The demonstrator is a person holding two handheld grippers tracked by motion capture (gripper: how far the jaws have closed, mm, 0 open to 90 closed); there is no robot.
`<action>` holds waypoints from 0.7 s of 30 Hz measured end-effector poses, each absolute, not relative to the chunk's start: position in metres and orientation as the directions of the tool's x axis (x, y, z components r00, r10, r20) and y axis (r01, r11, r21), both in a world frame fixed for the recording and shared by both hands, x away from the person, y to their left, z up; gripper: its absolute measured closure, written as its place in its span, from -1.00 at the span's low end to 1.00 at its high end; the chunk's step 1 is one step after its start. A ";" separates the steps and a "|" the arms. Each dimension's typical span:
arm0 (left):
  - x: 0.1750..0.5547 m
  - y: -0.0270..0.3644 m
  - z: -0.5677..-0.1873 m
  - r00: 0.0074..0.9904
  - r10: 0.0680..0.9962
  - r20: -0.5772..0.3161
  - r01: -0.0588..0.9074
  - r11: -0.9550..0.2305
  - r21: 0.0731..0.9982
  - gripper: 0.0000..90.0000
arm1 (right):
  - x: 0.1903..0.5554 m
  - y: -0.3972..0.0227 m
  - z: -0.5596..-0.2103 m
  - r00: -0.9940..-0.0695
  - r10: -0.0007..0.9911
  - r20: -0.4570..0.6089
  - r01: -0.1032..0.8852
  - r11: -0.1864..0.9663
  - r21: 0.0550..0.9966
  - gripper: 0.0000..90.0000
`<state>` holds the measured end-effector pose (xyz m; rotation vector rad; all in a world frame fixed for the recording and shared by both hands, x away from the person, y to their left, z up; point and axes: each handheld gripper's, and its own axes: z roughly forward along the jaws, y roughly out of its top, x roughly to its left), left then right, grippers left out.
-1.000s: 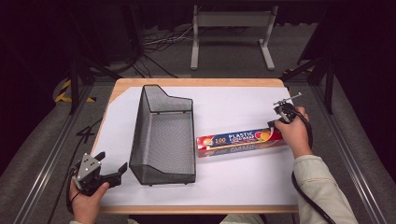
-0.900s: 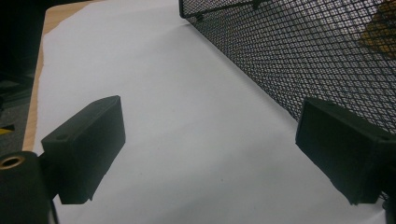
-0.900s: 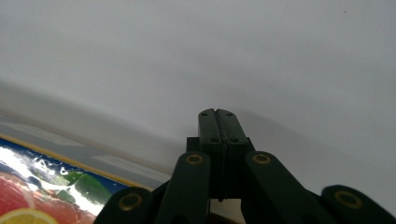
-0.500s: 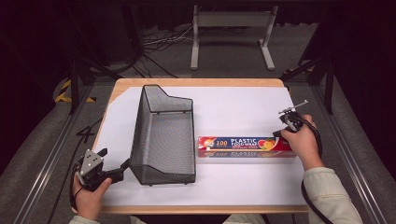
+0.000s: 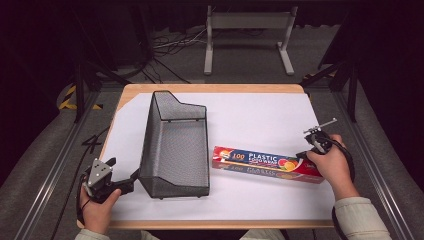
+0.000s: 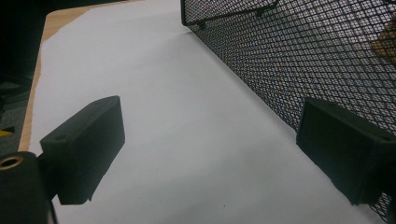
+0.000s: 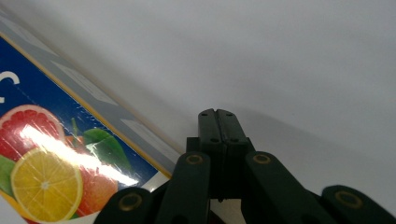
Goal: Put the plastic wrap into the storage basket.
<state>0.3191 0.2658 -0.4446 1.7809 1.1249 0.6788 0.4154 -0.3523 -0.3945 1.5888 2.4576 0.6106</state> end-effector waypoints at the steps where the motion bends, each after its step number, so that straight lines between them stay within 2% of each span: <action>1: 0.319 0.266 -0.445 0.436 0.900 -0.012 0.408 -0.186 0.894 -0.80 | 0.415 -0.352 -0.394 -0.424 0.902 0.084 0.837 0.355 0.416 1.00; 8: 0.319 0.266 -0.445 0.435 0.900 -0.013 0.409 -0.185 0.893 -0.80 | 0.414 -0.351 -0.385 -0.419 0.906 0.065 0.804 0.337 0.489 1.00; 12: 0.319 0.266 -0.445 0.429 0.903 -0.013 0.411 -0.183 0.893 -0.80 | 0.410 -0.347 -0.372 -0.452 0.890 0.054 0.750 0.347 0.563 1.00; 18: 0.319 0.267 -0.445 0.430 0.903 -0.009 0.408 -0.185 0.894 -0.80 | 0.399 -0.331 -0.357 -0.493 0.868 0.055 0.699 0.357 0.620 1.00; 21: 0.319 0.266 -0.445 0.433 0.901 -0.007 0.407 -0.189 0.893 -0.80 | 0.389 -0.308 -0.347 -0.558 0.829 0.047 0.646 0.398 0.652 1.00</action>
